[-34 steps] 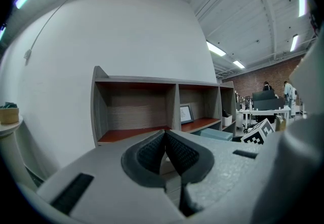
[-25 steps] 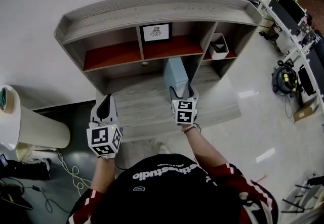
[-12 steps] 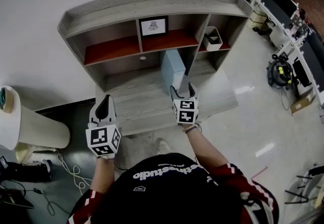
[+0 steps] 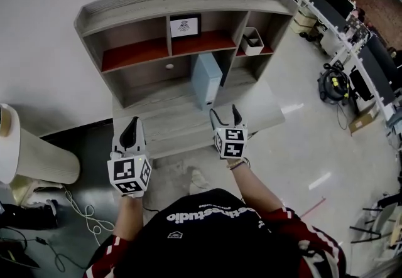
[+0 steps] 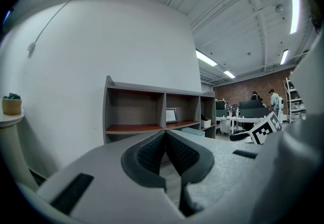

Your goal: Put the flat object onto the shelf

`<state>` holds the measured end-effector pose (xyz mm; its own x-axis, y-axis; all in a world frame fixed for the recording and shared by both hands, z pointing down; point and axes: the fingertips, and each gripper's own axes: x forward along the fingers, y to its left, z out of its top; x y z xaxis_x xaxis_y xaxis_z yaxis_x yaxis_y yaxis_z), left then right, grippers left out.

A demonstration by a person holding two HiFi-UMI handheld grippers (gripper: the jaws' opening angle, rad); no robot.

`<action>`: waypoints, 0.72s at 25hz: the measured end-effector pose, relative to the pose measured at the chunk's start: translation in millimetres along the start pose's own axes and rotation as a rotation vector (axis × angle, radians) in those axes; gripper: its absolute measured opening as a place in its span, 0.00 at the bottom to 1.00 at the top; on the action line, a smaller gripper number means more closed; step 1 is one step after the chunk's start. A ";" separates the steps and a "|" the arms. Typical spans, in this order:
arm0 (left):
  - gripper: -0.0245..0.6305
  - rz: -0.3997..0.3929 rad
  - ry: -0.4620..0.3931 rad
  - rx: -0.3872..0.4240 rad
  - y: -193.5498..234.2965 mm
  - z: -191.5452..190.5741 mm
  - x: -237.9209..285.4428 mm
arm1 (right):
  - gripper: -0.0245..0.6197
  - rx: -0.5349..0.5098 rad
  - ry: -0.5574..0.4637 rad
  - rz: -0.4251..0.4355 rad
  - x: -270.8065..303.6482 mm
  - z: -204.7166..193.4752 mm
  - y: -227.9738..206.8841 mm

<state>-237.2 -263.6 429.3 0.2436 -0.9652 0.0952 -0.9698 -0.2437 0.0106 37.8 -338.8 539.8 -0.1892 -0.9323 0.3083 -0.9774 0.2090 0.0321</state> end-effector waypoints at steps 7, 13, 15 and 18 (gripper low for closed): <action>0.05 -0.002 -0.013 -0.035 -5.3 -4.5 -16.2 | 0.55 -0.017 -0.059 0.025 -36.7 22.9 6.7; 0.05 0.007 -0.028 -0.058 -14.8 0.5 -24.1 | 0.54 -0.024 -0.099 0.063 -51.1 45.5 5.3; 0.05 0.016 -0.035 -0.049 -20.3 4.5 -26.4 | 0.54 -0.028 -0.118 0.082 -60.2 53.1 3.6; 0.05 0.039 -0.041 -0.045 -30.3 8.9 -33.4 | 0.54 -0.035 -0.133 0.116 -77.3 59.8 -1.3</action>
<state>-215.8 -224.8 416.9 0.2052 -0.9771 0.0559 -0.9779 -0.2024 0.0521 48.0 -284.7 459.1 -0.3137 -0.9315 0.1839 -0.9448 0.3255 0.0371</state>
